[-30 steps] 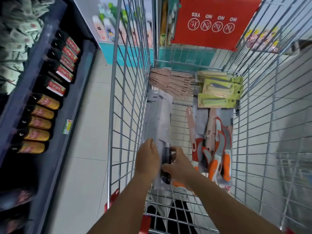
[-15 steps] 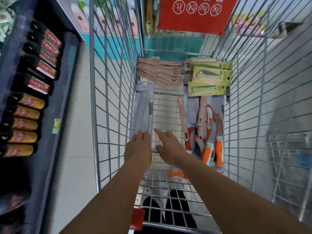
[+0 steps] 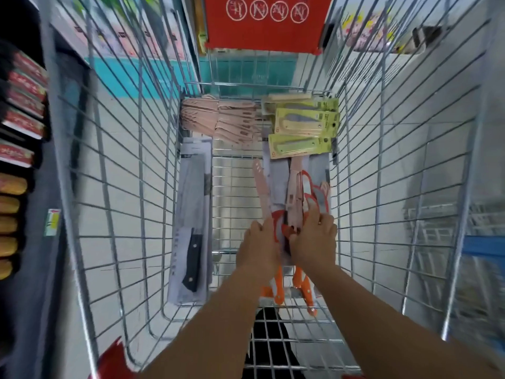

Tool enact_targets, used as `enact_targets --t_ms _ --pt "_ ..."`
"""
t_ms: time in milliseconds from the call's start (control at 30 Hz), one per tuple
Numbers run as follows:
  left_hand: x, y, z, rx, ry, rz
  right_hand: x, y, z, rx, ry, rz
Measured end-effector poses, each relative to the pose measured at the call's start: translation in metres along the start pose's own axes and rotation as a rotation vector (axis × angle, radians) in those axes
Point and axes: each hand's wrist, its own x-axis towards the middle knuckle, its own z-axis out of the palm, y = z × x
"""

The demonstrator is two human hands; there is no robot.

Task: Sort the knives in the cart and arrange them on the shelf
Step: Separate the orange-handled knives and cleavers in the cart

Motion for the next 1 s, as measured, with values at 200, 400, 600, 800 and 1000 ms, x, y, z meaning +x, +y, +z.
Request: enact_targets --t_ms 200,400,600,800,1000 --pt "0.01 0.016 0.014 -0.108 -0.056 -0.132 0.026 -0.003 0.009 -0.153 0.065 -0.178" --pt "0.021 0.012 0.018 -0.337 0.075 -0.232 0.063 -0.022 0.013 -0.254 0.034 -0.203" --pt "0.043 0.006 0.01 -0.286 0.103 -0.272 0.082 -0.032 0.004 -0.209 0.005 -0.159" --pt "0.066 -0.001 0.002 -0.215 0.159 -0.313 0.077 -0.036 -0.002 -0.268 -0.068 -0.133" --pt "0.056 -0.018 -0.006 -0.39 0.114 -0.387 0.055 -0.037 -0.002 -0.107 -0.124 -0.064"
